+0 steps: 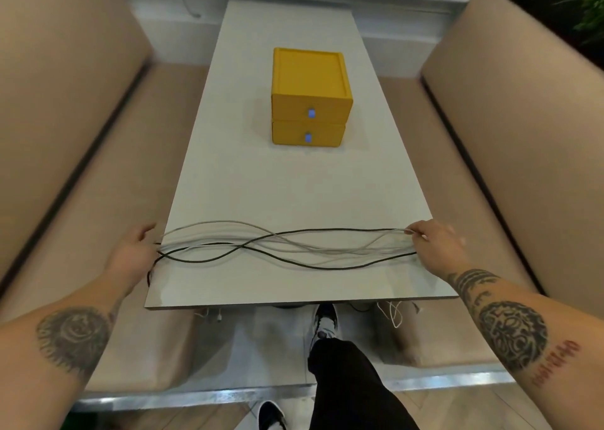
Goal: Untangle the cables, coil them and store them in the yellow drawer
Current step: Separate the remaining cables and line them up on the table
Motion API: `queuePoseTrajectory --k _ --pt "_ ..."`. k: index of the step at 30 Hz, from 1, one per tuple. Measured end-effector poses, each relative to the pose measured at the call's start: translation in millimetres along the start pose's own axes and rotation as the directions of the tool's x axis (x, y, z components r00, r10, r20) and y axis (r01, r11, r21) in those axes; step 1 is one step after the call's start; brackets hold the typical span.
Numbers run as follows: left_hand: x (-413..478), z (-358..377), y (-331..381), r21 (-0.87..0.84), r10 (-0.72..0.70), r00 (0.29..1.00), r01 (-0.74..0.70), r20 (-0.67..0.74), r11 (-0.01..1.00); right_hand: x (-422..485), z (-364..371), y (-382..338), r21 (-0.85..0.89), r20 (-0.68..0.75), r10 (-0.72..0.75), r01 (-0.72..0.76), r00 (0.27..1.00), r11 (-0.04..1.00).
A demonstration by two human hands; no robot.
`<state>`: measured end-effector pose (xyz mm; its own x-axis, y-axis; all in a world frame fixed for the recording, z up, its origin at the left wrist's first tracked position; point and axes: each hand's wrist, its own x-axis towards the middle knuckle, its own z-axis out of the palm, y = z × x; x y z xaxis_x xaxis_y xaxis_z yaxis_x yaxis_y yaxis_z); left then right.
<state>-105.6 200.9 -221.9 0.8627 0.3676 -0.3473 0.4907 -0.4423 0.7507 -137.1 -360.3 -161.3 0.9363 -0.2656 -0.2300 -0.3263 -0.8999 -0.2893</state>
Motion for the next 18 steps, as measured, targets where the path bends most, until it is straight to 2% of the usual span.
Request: queuePoseTrajectory --k 2,3,7,12,16,18 --pt "-7.5 1.0 20.1 -0.034 0.102 0.968 -0.097 0.229 0.995 1.2 0.7 0.1 -0.024 0.016 0.002 -0.002 1.000 1.000" --pt "-9.5 0.9 27.6 0.016 0.125 0.940 -0.137 0.317 0.990 1.2 0.9 0.5 -0.044 0.031 0.009 -0.007 0.999 0.999" --pt "-6.3 0.9 30.8 0.305 0.132 0.874 -0.299 0.468 0.904 1.7 2.2 -2.8 -0.052 0.052 0.051 -0.048 0.997 0.997" --pt "3.2 -0.9 10.5 0.520 0.202 0.853 -0.463 0.482 0.718 -6.5 0.6 -18.9 0.041 0.117 0.053 -0.058 0.992 0.998" --pt "4.6 -1.3 8.6 0.490 0.381 0.843 -0.533 0.380 0.690 -13.3 -2.8 -43.9 0.063 0.088 -0.162 0.157 0.983 0.986" --pt "0.3 2.4 7.9 0.499 0.415 0.839 -0.543 0.351 0.676 -13.4 0.3 -64.0 0.055 0.067 -0.262 0.259 0.963 0.964"
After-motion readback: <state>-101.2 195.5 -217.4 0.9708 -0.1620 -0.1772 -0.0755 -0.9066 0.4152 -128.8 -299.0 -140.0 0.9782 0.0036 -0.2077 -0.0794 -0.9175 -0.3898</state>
